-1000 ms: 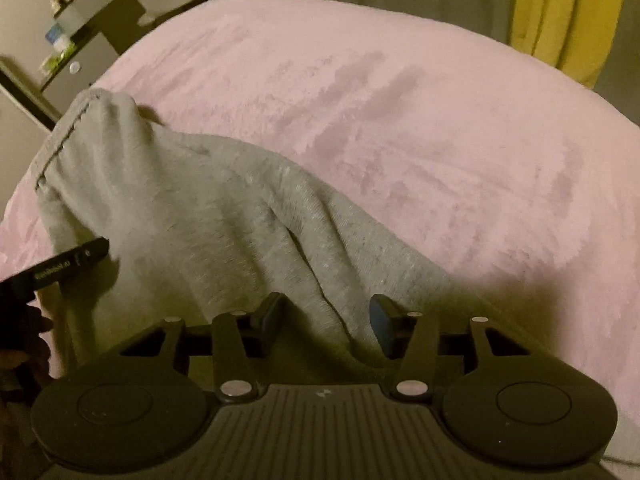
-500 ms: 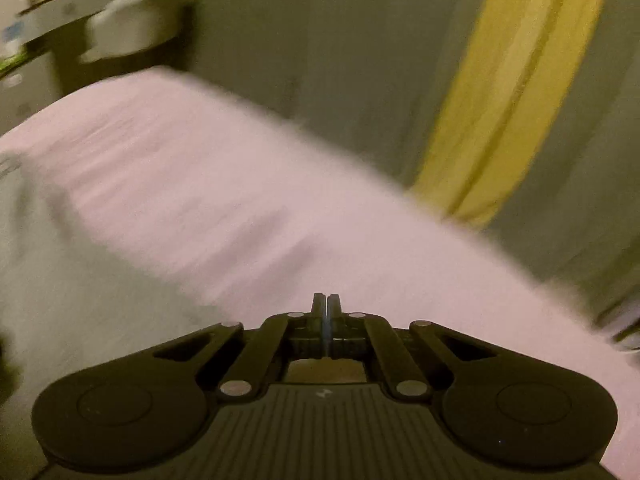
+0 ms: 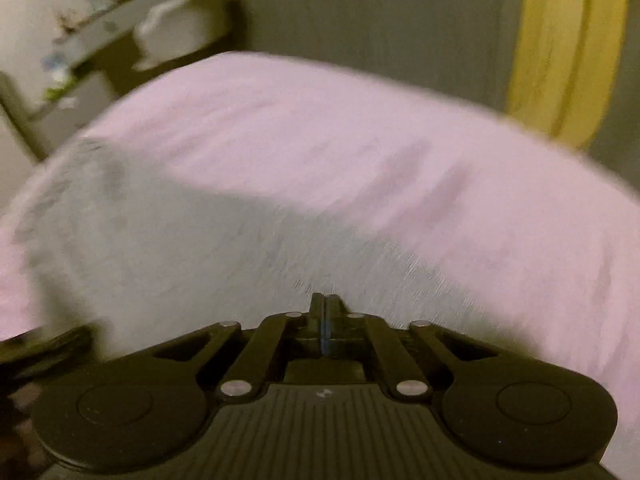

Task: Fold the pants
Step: 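Lift the waistband end with the right tool, lay it down, open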

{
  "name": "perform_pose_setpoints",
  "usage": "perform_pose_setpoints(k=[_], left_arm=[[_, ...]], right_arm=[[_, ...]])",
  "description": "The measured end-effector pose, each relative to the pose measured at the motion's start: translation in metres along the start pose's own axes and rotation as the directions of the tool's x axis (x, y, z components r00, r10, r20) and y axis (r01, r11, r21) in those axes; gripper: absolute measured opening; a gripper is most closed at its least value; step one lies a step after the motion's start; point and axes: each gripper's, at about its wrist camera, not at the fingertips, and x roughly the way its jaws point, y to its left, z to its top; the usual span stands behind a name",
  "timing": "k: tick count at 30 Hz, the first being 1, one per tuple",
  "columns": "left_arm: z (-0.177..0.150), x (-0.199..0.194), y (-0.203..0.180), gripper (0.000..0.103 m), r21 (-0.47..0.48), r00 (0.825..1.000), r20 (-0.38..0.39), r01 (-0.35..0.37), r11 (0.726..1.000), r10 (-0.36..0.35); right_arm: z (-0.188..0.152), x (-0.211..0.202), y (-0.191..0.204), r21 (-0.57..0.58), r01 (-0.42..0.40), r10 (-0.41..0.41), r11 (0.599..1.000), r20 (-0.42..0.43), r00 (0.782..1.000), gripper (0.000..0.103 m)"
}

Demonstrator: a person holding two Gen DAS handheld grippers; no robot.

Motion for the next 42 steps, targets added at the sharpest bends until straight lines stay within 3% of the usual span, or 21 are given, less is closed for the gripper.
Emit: perform_pose_setpoints(k=[2,4,6,10,13,14,17,18,20,22,24,26,29,30,31,32,33,35,37,40,42], left_arm=[[0.000,0.001,0.000,0.103,0.001,1.000,0.000,-0.002,1.000,0.002],[0.000,0.001,0.000,0.103,-0.001,1.000,0.001,-0.003,1.000,0.003],[0.000,0.002,0.000,0.103,-0.004,1.000,0.004,-0.004,1.000,0.004],[0.000,0.003,0.000,0.103,-0.003,1.000,0.007,-0.004,1.000,0.004],[0.000,0.002,0.000,0.103,-0.002,1.000,0.007,-0.002,1.000,0.002],[0.000,0.002,0.001,0.103,-0.002,1.000,0.007,-0.002,1.000,0.002],[0.000,0.002,0.000,0.103,-0.001,1.000,0.006,-0.005,1.000,0.005],[0.000,0.002,0.000,0.103,0.000,1.000,0.004,-0.005,1.000,0.005],[0.001,0.001,0.000,0.103,-0.001,1.000,0.003,-0.007,1.000,0.007],[0.002,0.001,-0.001,0.103,0.002,1.000,0.002,-0.013,1.000,0.013],[0.002,0.000,-0.002,0.103,0.009,1.000,0.002,-0.021,1.000,0.021],[0.003,-0.003,-0.002,0.103,0.011,1.000,-0.004,-0.025,1.000,0.025],[0.003,-0.008,0.000,0.103,0.009,0.999,-0.004,-0.033,0.999,0.033],[0.003,-0.010,0.001,0.103,0.009,0.999,-0.006,-0.038,0.999,0.038],[0.004,-0.012,0.001,0.103,0.007,0.999,-0.008,-0.040,0.999,0.040],[0.004,-0.014,0.001,0.103,0.006,0.999,-0.012,-0.043,0.999,0.043],[0.004,-0.016,0.001,0.103,0.007,0.999,-0.013,-0.046,0.999,0.046],[0.003,-0.021,0.000,0.103,0.012,0.999,-0.012,-0.045,0.999,0.045],[0.003,-0.024,0.000,0.103,0.014,1.000,-0.019,-0.020,1.000,0.021],[0.001,-0.034,-0.005,0.103,0.054,0.999,-0.016,0.042,0.998,-0.041],[-0.002,-0.043,-0.011,0.103,0.092,0.998,0.012,0.065,0.994,-0.067]], right_arm=[[0.015,0.017,-0.013,0.105,0.088,-0.086,0.991,-0.026,0.996,0.000],[0.019,0.002,-0.018,0.192,0.018,-0.024,0.981,0.028,0.999,0.000],[0.010,-0.028,-0.009,0.172,-0.069,0.050,0.983,0.110,0.993,0.000],[-0.034,-0.059,0.005,0.152,-0.116,0.106,0.982,0.075,0.992,0.001],[-0.073,-0.054,-0.008,0.159,-0.026,0.032,0.987,-0.035,0.999,0.001],[-0.083,-0.059,-0.020,0.177,-0.023,0.024,0.984,-0.005,1.000,0.000],[-0.093,-0.084,-0.066,0.291,0.199,-0.209,0.936,0.003,0.978,0.000],[-0.097,-0.096,-0.083,0.359,0.225,-0.240,0.906,-0.003,0.971,0.005],[-0.108,-0.122,-0.108,0.445,0.212,-0.240,0.870,0.007,0.971,0.007],[-0.121,-0.137,-0.119,0.460,0.184,-0.208,0.868,0.001,0.978,0.013],[-0.140,-0.142,-0.128,0.465,0.166,-0.167,0.870,-0.039,0.985,0.028],[-0.162,-0.141,-0.140,0.456,0.196,-0.170,0.868,-0.098,0.980,0.032],[-0.189,-0.154,-0.162,0.490,0.291,-0.279,0.822,-0.100,0.955,0.032],[-0.192,-0.160,-0.167,0.491,0.376,-0.361,0.786,-0.128,0.924,0.037],[-0.193,-0.164,-0.167,0.468,0.485,-0.461,0.739,-0.174,0.870,0.044],[-0.196,-0.170,-0.169,0.452,0.540,-0.513,0.710,-0.193,0.837,0.058],[-0.203,-0.180,-0.173,0.464,0.532,-0.511,0.708,-0.183,0.840,0.069],[-0.217,-0.195,-0.179,0.515,0.452,-0.448,0.729,-0.141,0.883,0.074],[-0.233,-0.213,-0.193,0.539,0.420,-0.418,0.730,-0.135,0.899,0.077],[-0.261,-0.226,-0.211,0.556,0.458,-0.432,0.693,-0.188,0.882,0.081],[-0.280,-0.232,-0.227,0.663,0.407,-0.374,0.628,-0.202,0.905,0.081]])
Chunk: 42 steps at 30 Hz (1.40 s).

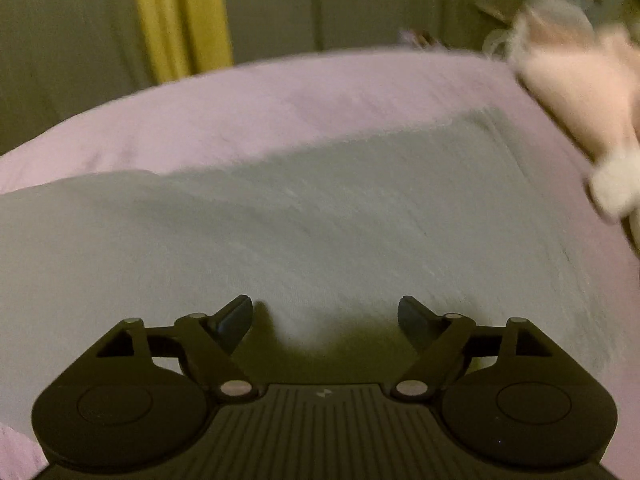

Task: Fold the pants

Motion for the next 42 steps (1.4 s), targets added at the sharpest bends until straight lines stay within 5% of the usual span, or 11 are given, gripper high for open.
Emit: perform_pose_setpoints(k=[4,12,16,19,22,27,29,32,38,41,42], left_arm=[[-0.002,-0.013,-0.004,0.103,0.019,0.999,0.037,0.017,1.000,-0.017],[-0.001,-0.031,-0.001,0.103,0.002,0.989,0.118,0.087,0.996,-0.087],[-0.002,-0.048,0.009,0.103,-0.043,0.964,0.229,0.150,0.988,-0.136],[-0.005,-0.068,0.015,0.103,-0.071,0.932,0.348,0.139,0.988,-0.107],[-0.009,-0.079,0.005,0.103,0.013,0.896,0.406,0.192,0.981,-0.180],[-0.005,-0.055,-0.041,0.103,0.225,0.926,0.183,0.289,0.931,-0.331],[-0.003,-0.031,-0.049,0.103,0.214,0.927,0.011,0.365,0.906,-0.376],[0.000,0.004,-0.049,0.103,0.128,0.936,-0.168,0.332,0.934,-0.310],[0.008,0.000,-0.028,0.103,0.007,0.924,-0.112,0.368,0.930,-0.365],[0.008,-0.003,-0.025,0.103,-0.002,0.927,-0.102,0.362,0.932,-0.360],[0.008,-0.004,-0.026,0.103,0.005,0.930,-0.103,0.354,0.935,-0.352]], right_arm=[[0.002,0.013,-0.013,0.088,-0.076,0.082,0.993,-0.060,0.995,0.099],[0.003,0.019,-0.006,0.065,-0.082,0.088,0.995,-0.092,0.992,0.099],[0.002,0.010,-0.021,0.093,-0.103,0.113,0.990,-0.105,0.988,0.099],[0.003,0.009,-0.021,0.100,-0.106,0.117,0.989,-0.108,0.987,0.099],[0.003,0.008,-0.023,0.110,-0.110,0.122,0.988,-0.106,0.987,0.099],[0.003,0.009,-0.025,0.131,-0.120,0.133,0.984,-0.099,0.986,0.099],[0.002,0.008,-0.026,0.135,-0.122,0.136,0.983,-0.095,0.986,0.099],[0.002,0.008,-0.029,0.154,-0.135,0.150,0.979,-0.089,0.985,0.099],[0.009,0.004,-0.048,0.142,-0.215,0.231,0.966,-0.114,0.966,0.098],[0.010,-0.009,-0.084,0.229,-0.194,0.203,0.954,-0.019,0.979,0.096],[0.010,-0.015,-0.098,0.271,-0.192,0.195,0.943,0.017,0.981,0.086]])
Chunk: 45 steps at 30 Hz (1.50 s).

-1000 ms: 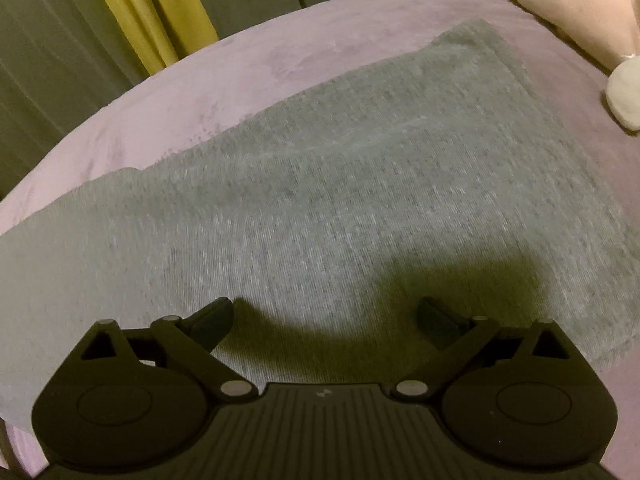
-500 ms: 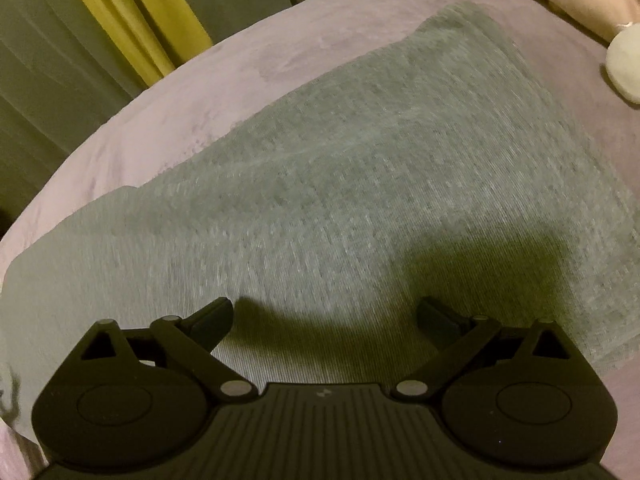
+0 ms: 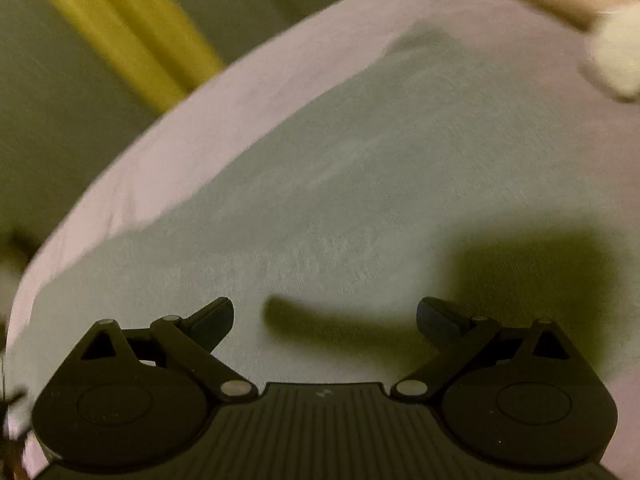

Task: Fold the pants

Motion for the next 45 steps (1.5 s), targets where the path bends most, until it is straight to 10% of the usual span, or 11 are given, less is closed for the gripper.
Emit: perform_pose_setpoints(k=[5,15,18,26,31,33,35,45], left_arm=[[-0.006,0.006,-0.011,0.103,0.067,0.998,-0.019,-0.059,0.996,0.061],[-0.010,0.014,-0.017,0.103,0.078,0.995,-0.034,-0.092,0.993,0.095],[-0.011,0.020,-0.024,0.103,0.123,0.990,-0.043,-0.126,0.984,0.132],[-0.014,0.025,-0.030,0.103,0.166,0.986,-0.044,-0.153,0.974,0.163],[-0.012,0.021,-0.025,0.103,0.129,0.990,-0.041,-0.130,0.983,0.137],[-0.011,0.020,-0.023,0.103,0.117,0.991,-0.041,-0.123,0.986,0.128],[-0.012,0.019,-0.022,0.103,0.112,0.992,-0.041,-0.118,0.987,0.124],[-0.009,0.011,-0.012,0.103,0.037,0.997,-0.040,-0.059,0.998,0.060]], right_arm=[[0.028,-0.031,-0.041,0.068,0.079,-0.088,0.995,0.131,0.988,0.055],[0.092,0.018,-0.029,-0.140,0.189,-0.165,0.972,0.165,0.972,0.065],[0.091,0.030,-0.025,-0.179,0.235,-0.205,0.955,0.171,0.964,0.026],[0.077,0.009,-0.060,-0.081,0.342,-0.311,0.936,0.266,0.912,0.000],[0.057,-0.037,-0.095,0.150,0.123,-0.167,0.981,0.326,0.931,0.010],[0.031,-0.065,-0.112,0.216,0.001,-0.078,0.976,0.348,0.934,0.059],[0.000,-0.088,-0.126,0.273,-0.022,-0.082,0.962,0.365,0.927,0.081],[-0.066,-0.095,-0.163,0.384,-0.135,0.033,0.913,0.260,0.965,0.081]])
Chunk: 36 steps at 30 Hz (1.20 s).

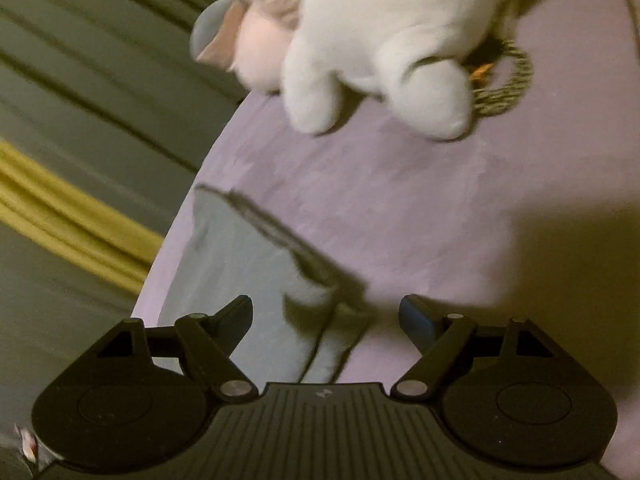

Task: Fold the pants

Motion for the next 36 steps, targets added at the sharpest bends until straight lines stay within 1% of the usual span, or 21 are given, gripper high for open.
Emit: perform_pose_setpoints(k=[1,2,3,4,5,6,9,13,15,17,20,22,23,24,26,28,30,32,34,35,36], left_arm=[[0.000,-0.002,0.002,0.103,-0.011,1.000,0.001,0.010,1.000,-0.010],[0.000,-0.003,0.005,0.103,-0.023,1.000,0.002,0.021,1.000,-0.021],[0.000,-0.004,0.006,0.103,-0.034,1.000,0.003,0.029,0.999,-0.029],[0.000,-0.005,0.008,0.103,-0.043,0.999,0.005,0.037,0.998,-0.036],[0.000,-0.006,0.010,0.103,-0.052,0.999,0.007,0.044,0.998,-0.043],[0.000,-0.006,0.010,0.103,-0.057,0.999,0.007,0.047,0.997,-0.046],[0.000,-0.005,0.008,0.103,-0.049,0.999,0.002,0.040,0.998,-0.040],[-0.001,-0.003,0.004,0.103,-0.025,1.000,-0.008,0.027,0.999,-0.027],[0.000,-0.001,0.004,0.103,-0.025,1.000,-0.011,0.027,0.999,-0.027],[0.000,-0.001,0.005,0.103,-0.031,0.999,-0.010,0.031,0.999,-0.031],[0.000,-0.001,0.006,0.103,-0.041,0.999,-0.009,0.037,0.998,-0.038],[0.000,-0.001,0.006,0.103,-0.045,0.999,-0.009,0.039,0.998,-0.040],[0.000,-0.001,0.006,0.103,-0.045,0.999,-0.010,0.040,0.998,-0.040],[0.000,-0.001,0.006,0.103,-0.045,0.999,-0.010,0.040,0.998,-0.041],[0.000,-0.001,0.006,0.103,-0.047,0.999,-0.009,0.042,0.998,-0.043],[0.000,-0.002,0.008,0.103,-0.055,0.999,-0.008,0.051,0.997,-0.052],[0.000,-0.002,0.010,0.103,-0.068,0.998,-0.006,0.061,0.996,-0.062],[0.000,-0.004,0.012,0.103,-0.081,0.997,-0.002,0.071,0.994,-0.072],[0.000,-0.007,0.014,0.103,-0.091,0.997,0.000,0.082,0.992,-0.083],[0.000,-0.009,0.015,0.103,-0.096,0.996,0.001,0.089,0.991,-0.089],[0.000,-0.010,0.015,0.103,-0.099,0.996,0.003,0.094,0.991,-0.094]], right_arm=[[0.003,0.005,0.003,-0.001,0.005,-0.005,1.000,-0.010,1.000,0.079],[0.002,0.007,0.006,-0.010,0.008,-0.008,1.000,-0.018,1.000,0.073],[0.000,0.010,0.012,-0.018,0.015,-0.015,1.000,-0.026,1.000,0.062],[-0.001,0.012,0.014,-0.016,0.027,-0.027,1.000,-0.031,0.999,0.055],[-0.001,0.015,0.013,0.000,0.036,-0.036,0.999,-0.046,0.998,0.040],[-0.002,0.015,0.009,0.031,0.045,-0.043,0.998,-0.056,0.998,0.029],[-0.002,0.015,0.000,0.127,0.006,0.003,0.992,-0.070,0.998,0.029],[-0.005,0.016,-0.001,0.144,-0.010,0.023,0.990,-0.090,0.996,0.032],[-0.004,0.023,0.001,0.176,-0.039,0.055,0.984,-0.089,0.994,0.046],[-0.002,0.027,0.001,0.194,-0.072,0.088,0.978,-0.072,0.994,0.056],[-0.001,0.039,0.008,0.190,-0.071,0.081,0.979,-0.045,0.996,0.057],[-0.002,0.037,0.013,0.179,-0.049,0.056,0.983,-0.035,0.998,0.045],[-0.003,0.036,0.014,0.179,-0.033,0.040,0.983,-0.034,0.999,0.022],[-0.003,0.038,0.013,0.189,-0.012,0.021,0.982,-0.043,0.999,0.010],[-0.004,0.036,0.015,0.205,-0.010,0.017,0.979,-0.031,0.999,0.010],[-0.006,0.031,0.025,0.142,-0.006,0.008,0.990,-0.013,1.000,0.010],[-0.007,0.028,0.034,0.079,0.021,-0.020,0.997,-0.008,1.000,0.017],[-0.007,0.032,0.040,0.048,0.060,-0.060,0.997,-0.015,0.998,0.018],[-0.006,0.032,0.045,0.043,0.084,-0.084,0.996,-0.008,0.996,0.016],[-0.006,0.031,0.050,0.028,0.096,-0.096,0.995,0.001,0.995,0.010],[-0.005,0.032,0.063,-0.008,0.103,-0.103,0.995,0.018,0.994,0.010]])
